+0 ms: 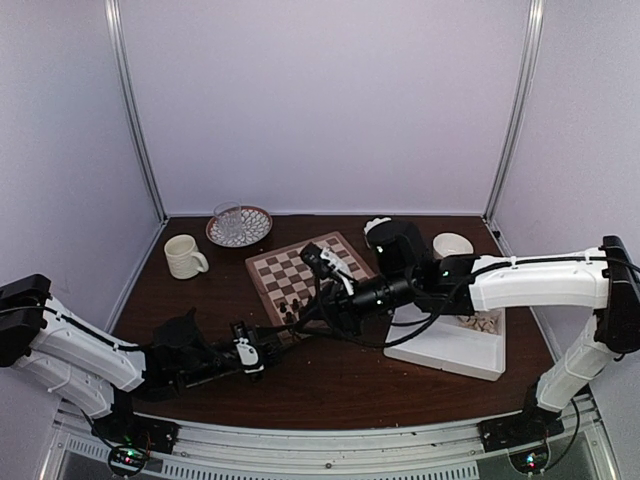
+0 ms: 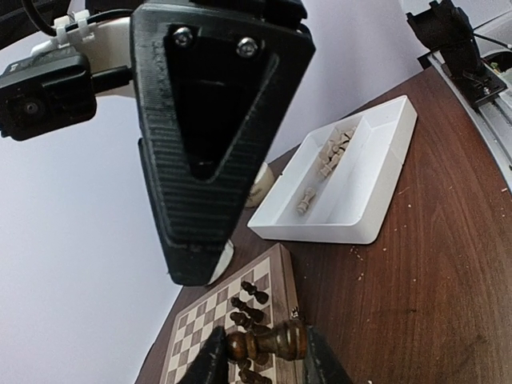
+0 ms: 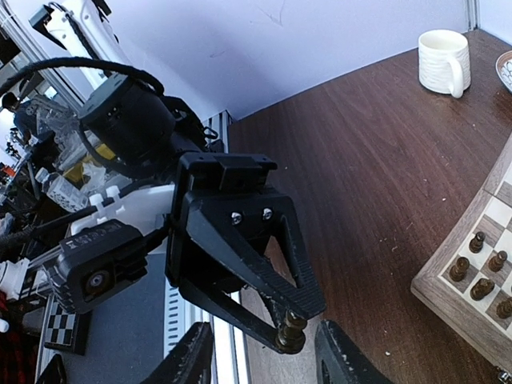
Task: Set up the chess pieces on the board
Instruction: Pass from the right arm to the left, then pass from the left arm to the right
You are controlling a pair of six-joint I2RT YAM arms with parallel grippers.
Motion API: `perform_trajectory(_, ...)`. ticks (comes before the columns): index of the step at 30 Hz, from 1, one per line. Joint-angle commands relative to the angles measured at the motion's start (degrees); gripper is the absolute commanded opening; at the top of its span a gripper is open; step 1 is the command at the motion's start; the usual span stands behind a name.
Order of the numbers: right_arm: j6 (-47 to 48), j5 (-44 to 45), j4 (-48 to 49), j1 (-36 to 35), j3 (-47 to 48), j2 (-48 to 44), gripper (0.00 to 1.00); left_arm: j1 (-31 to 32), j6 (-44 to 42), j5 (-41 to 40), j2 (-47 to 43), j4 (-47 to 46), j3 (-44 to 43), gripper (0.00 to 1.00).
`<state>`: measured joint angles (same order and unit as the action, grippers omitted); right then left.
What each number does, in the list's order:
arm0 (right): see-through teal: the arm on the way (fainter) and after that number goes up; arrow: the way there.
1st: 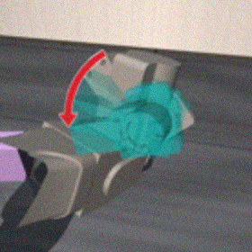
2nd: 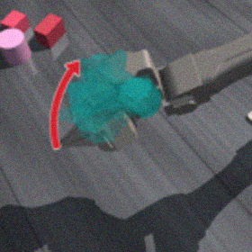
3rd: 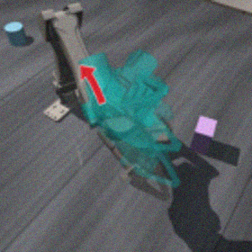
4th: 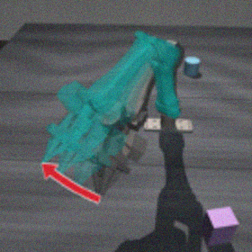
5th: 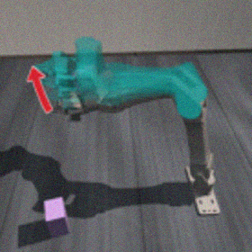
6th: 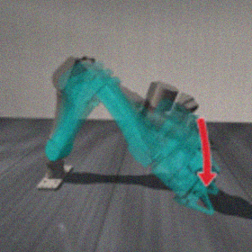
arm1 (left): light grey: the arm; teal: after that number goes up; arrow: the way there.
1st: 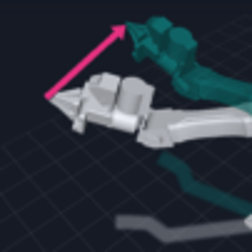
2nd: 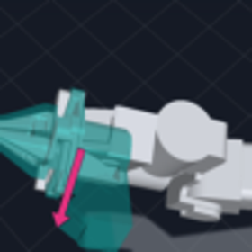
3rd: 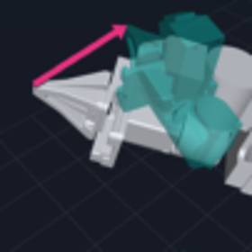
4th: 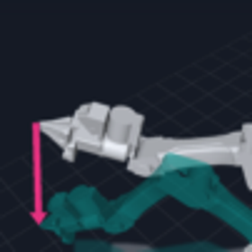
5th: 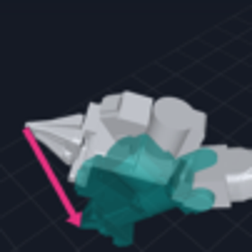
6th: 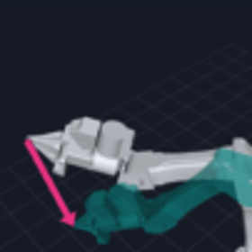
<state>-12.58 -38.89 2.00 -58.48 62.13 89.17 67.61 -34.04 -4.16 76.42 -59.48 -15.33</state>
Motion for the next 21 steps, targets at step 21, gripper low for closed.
perform_trajectory(21, 5.4, -2.7, -15.9, 0.6, 5.6, 4.2, 0.39, 1.9, -3.0, 7.1, -1.6, 7.6, -3.6, 0.26)
